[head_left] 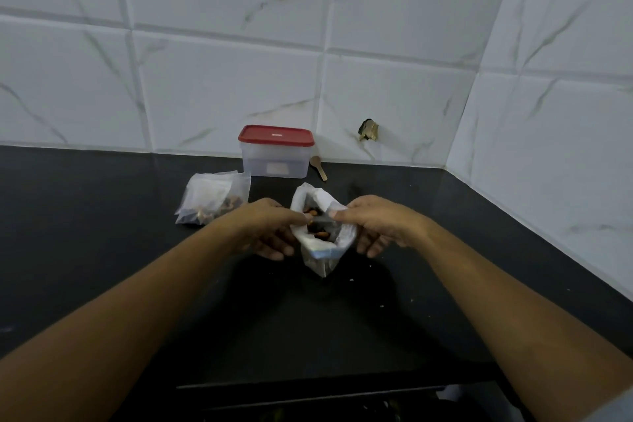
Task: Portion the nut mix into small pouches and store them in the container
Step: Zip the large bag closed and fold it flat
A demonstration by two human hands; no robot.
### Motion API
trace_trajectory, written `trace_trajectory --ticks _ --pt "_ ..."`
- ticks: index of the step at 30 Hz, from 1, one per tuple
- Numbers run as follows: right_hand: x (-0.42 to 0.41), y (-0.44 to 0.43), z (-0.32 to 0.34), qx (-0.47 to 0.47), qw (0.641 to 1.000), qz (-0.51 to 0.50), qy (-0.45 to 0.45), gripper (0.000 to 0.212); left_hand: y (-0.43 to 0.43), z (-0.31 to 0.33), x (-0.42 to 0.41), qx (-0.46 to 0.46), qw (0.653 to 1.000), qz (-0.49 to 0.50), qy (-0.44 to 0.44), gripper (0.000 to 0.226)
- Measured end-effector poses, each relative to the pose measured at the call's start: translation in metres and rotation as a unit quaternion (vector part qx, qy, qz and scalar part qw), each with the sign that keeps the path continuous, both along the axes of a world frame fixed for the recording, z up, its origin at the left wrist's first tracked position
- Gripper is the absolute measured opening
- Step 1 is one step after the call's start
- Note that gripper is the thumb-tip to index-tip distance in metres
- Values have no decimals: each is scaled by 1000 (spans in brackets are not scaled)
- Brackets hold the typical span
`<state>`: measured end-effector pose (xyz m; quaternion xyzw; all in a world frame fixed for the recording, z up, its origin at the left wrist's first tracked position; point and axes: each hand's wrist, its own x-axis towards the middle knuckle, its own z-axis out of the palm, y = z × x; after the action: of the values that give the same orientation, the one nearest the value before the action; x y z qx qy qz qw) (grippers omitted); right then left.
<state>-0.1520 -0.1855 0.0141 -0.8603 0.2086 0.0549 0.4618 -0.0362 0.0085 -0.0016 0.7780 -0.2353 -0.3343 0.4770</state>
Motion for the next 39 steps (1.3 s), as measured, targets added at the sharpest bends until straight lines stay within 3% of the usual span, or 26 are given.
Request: trace_trajectory --ticks 2,4,7,10,12,15,19,22,27,32,37,39 --pt "-5 -1 3 17 999 22 43 38 5 3 -2 33 996 -57 52 32" --pt "-5 -2 5 66 997 34 24 30 6 10 -5 22 992 -85 87 26" --pt "3 1 13 54 997 -16 -49 17 1 25 2 -55 992 -17 113 23" --pt "9 9 26 35 997 -28 -56 17 -5 38 12 -95 990 52 90 25" --pt "9 13 34 72 996 -24 -52 15 -7 45 12 -98 989 56 93 21" --pt "13 9 39 48 993 -76 -81 18 -9 54 5 -105 989 38 101 20" --pt "14 10 39 74 995 -39 -63 16 -8 48 5 -113 988 68 79 14" --pt "16 4 31 29 995 -67 -72 19 -4 42 -3 -136 984 32 110 15" --pt "7 -12 22 0 999 15 -32 26 8 25 -6 -82 995 -20 50 35" --pt "-6 -28 7 38 998 -37 -45 33 3 2 13 -38 995 87 -14 35" --pt "9 -25 -7 53 988 -111 -98 33 -20 -8 18 -51 987 104 109 36" --pt "21 -20 -9 103 982 -127 -90 33 -27 -9 18 -75 979 114 149 34"
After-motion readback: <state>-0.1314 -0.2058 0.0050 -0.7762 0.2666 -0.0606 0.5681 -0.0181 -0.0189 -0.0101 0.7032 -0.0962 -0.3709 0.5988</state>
